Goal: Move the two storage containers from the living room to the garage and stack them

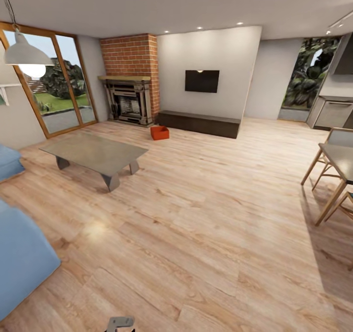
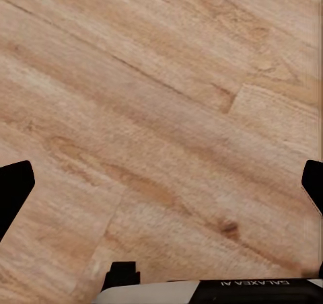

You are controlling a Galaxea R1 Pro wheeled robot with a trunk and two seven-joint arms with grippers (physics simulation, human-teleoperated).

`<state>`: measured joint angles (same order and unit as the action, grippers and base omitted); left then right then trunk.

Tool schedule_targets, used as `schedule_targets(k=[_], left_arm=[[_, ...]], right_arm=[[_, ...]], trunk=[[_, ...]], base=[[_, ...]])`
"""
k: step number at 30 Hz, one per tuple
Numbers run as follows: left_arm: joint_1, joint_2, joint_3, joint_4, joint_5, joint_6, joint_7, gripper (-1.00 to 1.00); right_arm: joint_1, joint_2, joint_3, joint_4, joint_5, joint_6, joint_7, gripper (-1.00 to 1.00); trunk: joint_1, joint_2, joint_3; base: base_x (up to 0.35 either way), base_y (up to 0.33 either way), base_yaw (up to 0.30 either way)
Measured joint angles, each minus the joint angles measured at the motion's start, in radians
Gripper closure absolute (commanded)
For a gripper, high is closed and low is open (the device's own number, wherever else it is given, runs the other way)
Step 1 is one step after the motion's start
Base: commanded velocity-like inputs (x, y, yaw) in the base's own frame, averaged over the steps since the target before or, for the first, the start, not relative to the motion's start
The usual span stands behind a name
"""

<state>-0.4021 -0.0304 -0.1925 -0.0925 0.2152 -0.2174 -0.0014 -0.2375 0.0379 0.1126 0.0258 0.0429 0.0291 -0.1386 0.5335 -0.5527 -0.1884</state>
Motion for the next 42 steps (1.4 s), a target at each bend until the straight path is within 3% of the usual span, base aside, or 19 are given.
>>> schedule_targets(k=[42], left_arm=[[0.0, 0.001, 0.0, 0.0, 0.0, -0.001, 0.0, -1.0]], right_arm=[[0.0, 0.0, 0.0, 0.0, 0.0, 0.0, 0.0, -1.0]], trunk=[[0.0, 0.0, 0.0]], base=[[0.322, -0.133, 0.0]])
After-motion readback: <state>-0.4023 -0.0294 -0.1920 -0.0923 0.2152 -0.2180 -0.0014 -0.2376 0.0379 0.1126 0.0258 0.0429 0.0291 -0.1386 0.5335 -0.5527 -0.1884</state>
